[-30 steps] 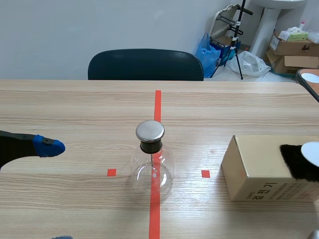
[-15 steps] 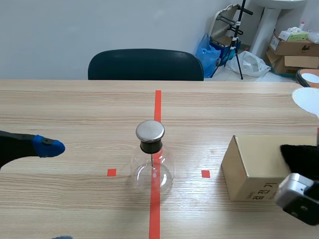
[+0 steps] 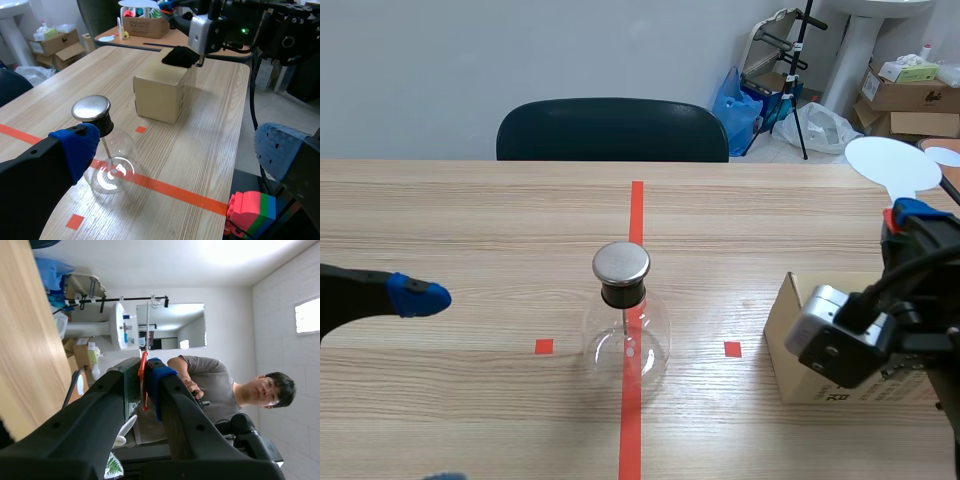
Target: Do the electroscope experiment
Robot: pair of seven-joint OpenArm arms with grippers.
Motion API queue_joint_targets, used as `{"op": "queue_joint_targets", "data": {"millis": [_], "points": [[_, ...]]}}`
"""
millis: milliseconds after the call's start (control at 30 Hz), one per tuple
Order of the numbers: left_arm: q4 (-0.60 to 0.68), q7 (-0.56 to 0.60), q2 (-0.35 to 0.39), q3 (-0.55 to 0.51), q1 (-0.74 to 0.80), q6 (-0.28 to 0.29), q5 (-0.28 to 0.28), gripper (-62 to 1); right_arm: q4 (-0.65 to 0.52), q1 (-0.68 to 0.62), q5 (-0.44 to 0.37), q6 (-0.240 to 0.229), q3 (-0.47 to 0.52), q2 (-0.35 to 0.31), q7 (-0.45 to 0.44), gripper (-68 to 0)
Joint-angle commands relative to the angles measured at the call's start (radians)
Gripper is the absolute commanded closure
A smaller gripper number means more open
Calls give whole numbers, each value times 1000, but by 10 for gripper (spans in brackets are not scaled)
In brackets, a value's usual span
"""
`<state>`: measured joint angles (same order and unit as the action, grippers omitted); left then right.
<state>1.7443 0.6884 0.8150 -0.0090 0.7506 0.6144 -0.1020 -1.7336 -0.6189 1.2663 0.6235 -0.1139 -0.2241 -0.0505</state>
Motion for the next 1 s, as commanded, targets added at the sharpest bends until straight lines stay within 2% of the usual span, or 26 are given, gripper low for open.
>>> {"op": "queue_joint_targets", "data": {"millis": [0, 167, 200, 300, 367, 500, 567, 667, 800, 967], "points": [[4, -4, -5, -5, 0, 2, -10, -490, -12, 23, 6, 11, -16, -27, 27, -11], [3, -95, 3, -4, -9, 2, -10, -65, -12, 61, 25, 11, -116, -75, 134, -11], [2, -120, 5, -3, -17, 2, -9, -6, -12, 69, 29, 11, -134, -84, 154, -11], [-27, -156, 15, 5, -59, 4, -11, -28, -12, 89, 33, 11, -184, -103, 199, -11], [-68, -126, 20, 20, -100, 7, -11, -28, -12, 101, 42, 8, -213, -106, 227, -11], [-183, -48, 20, 79, -198, 10, -10, -30, -10, 122, 52, -31, -262, -106, 264, -11], [-247, -32, 20, 135, -259, 10, -8, -30, -8, 130, 59, -35, -286, -106, 275, -11], [-357, 8, 16, 250, -371, 10, -6, -30, -7, 144, 71, -74, -324, -106, 300, -11], [-499, 46, -20, 402, -534, 10, -6, -30, 14, 162, 95, -75, -375, -106, 320, -11], [-657, 46, -104, 535, -713, 9, -6, -30, 61, 179, 122, -71, -439, -112, 336, -11]]}}
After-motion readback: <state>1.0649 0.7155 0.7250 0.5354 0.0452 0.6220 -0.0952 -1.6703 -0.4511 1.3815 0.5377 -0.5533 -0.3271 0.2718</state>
